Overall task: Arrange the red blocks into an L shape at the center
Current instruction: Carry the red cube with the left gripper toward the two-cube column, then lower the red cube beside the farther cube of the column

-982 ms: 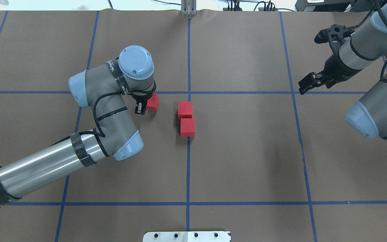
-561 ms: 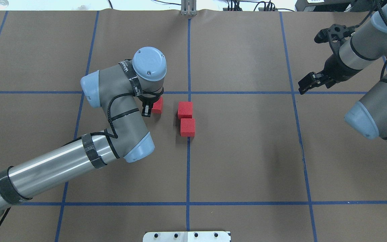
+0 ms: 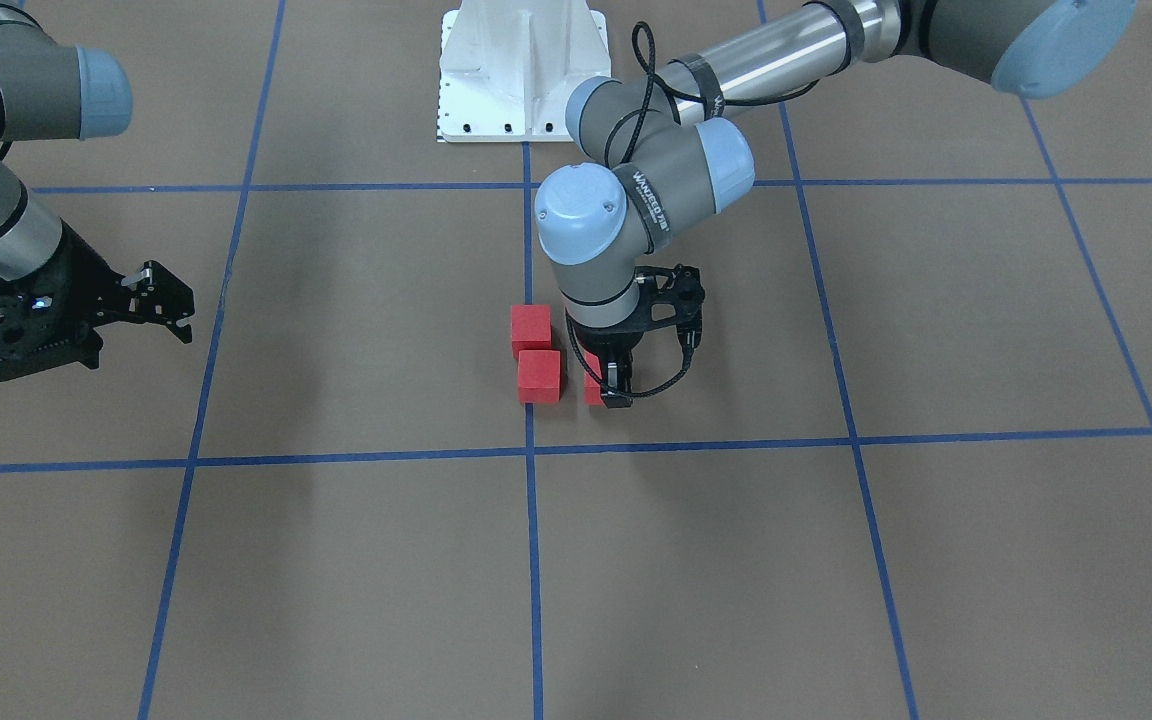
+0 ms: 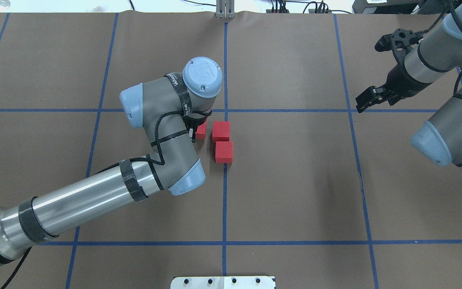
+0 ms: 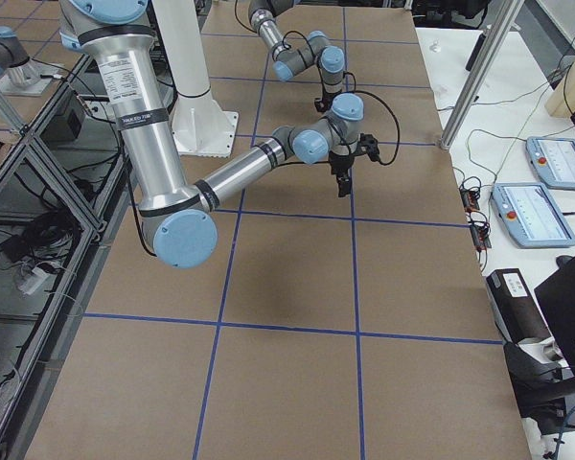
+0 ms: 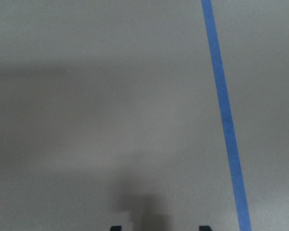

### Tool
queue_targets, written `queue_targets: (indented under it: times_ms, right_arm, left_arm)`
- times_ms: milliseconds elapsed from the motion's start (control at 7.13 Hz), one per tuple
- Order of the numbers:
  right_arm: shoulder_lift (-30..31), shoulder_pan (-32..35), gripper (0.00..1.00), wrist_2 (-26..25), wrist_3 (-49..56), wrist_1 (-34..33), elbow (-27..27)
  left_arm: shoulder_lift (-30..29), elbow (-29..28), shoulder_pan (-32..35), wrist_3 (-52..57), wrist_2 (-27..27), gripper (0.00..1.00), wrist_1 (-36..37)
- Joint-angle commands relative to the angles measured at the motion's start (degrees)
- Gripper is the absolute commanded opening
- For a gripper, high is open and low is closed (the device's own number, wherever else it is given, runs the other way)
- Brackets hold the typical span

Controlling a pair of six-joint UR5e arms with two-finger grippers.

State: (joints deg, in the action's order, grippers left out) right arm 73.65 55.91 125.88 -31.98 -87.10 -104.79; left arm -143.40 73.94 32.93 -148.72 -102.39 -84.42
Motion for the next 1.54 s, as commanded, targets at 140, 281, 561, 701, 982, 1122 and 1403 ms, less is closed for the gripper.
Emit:
queue_targets:
  times_ms: [140, 281, 561, 701, 982, 1122, 1403]
  right_arm:
    - [0.0, 0.0, 0.99, 0.0, 0.1, 0.0, 0.0]
    - [0.0, 0.0, 0.99, 0.0, 0.1, 0.0, 0.1]
    - [0.0, 0.0, 0.99, 0.0, 0.1, 0.0, 0.1]
    - [0.1, 0.0, 0.99, 0.0, 0.1, 0.0, 0.1]
    - [0.1, 0.0, 0.99, 0.0, 0.1, 0.0, 0.1]
    - [0.1, 0.0, 0.99, 0.0, 0.1, 0.0, 0.1]
    - [0.1, 0.0, 0.99, 0.0, 0.0, 0.0, 0.0]
  left_arm:
    - [-1.1, -0.5, -1.0, -0.8, 0.0, 0.0, 1.0]
    - [-1.2, -0.5, -1.1, -1.1, 0.0, 0.0, 1.0]
    - [-1.4, -0.5, -1.4, -1.2, 0.0, 0.0, 1.0]
    - [-1.4, -0.5, -1.6, -1.2, 0.0, 0.0, 1.0]
    - [-1.4, -0.5, -2.0, -1.2, 0.1, 0.0, 1.0]
    - [-1.4, -0.5, -2.0, -1.1, 0.1, 0.16, 0.9]
    - [-1.4, -0.5, -1.9, -1.0, 0.1, 0.67, 1.0]
